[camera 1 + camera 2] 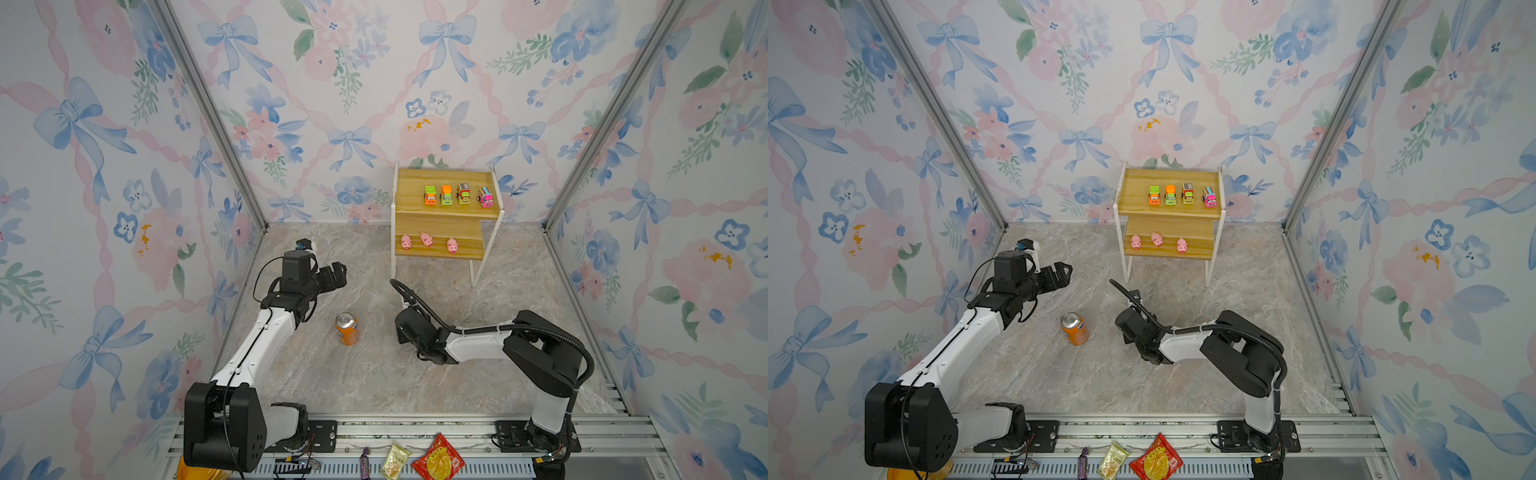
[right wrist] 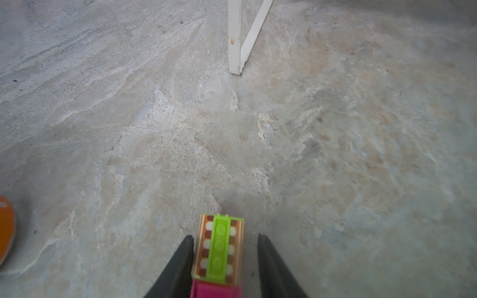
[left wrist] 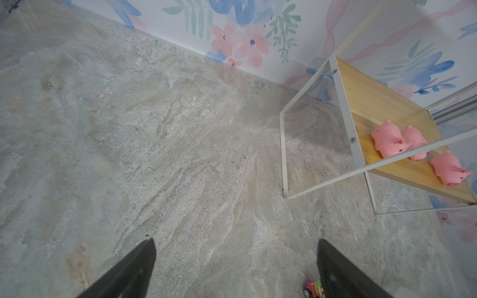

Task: Place and organize the plastic toys onto the shelf
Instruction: 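Lift and carry the pink truck with the right gripper to the upper tier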

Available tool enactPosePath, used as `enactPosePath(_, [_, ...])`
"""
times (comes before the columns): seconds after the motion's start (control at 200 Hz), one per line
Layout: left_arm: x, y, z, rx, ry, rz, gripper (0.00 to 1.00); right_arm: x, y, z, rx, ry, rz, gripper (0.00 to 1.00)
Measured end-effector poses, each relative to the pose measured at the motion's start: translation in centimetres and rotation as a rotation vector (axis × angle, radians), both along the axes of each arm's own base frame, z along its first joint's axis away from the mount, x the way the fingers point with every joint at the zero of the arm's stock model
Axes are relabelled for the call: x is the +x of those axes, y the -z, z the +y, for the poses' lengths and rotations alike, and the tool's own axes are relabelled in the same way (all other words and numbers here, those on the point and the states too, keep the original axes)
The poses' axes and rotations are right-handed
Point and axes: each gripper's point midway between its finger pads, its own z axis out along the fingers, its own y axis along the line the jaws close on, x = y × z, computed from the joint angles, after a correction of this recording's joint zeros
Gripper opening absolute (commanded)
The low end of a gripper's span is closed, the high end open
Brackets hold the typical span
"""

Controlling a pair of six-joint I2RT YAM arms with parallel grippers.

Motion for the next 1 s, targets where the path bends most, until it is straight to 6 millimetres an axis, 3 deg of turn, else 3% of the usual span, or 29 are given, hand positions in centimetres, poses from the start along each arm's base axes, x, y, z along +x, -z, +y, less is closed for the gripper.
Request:
enactPosePath(0.28, [0.0,0.0,0.0,0.0,0.0,0.0,0.98,-0.2,1.6,0.7,-0.012,-0.028,0.035,0.32])
enactPosePath(0.46, [0.0,0.0,-0.1,-0.002,0.003,0.0,0.98,0.0,1.2,1.2,-0.008,-0.04,0.028,0.23])
enactPosePath(0.615, [0.0,0.0,-0.1,-0.005,0.006,0.0,0.98,0.0,0.7,1.3,-0.01,-0.049,0.019,0.21])
enactPosePath(0.785, [0.0,0.0,-0.1,-0.005,0.006,0.0,0.98,-0.3,-1.9,1.6,0.008,-0.069,-0.007,0.18])
enactPosePath(1.0, [0.0,0.0,-0.1,-0.013,0.0,0.003,0.98,-1.4,-9.2,3.0,0.083,-0.115,-0.08,0.17])
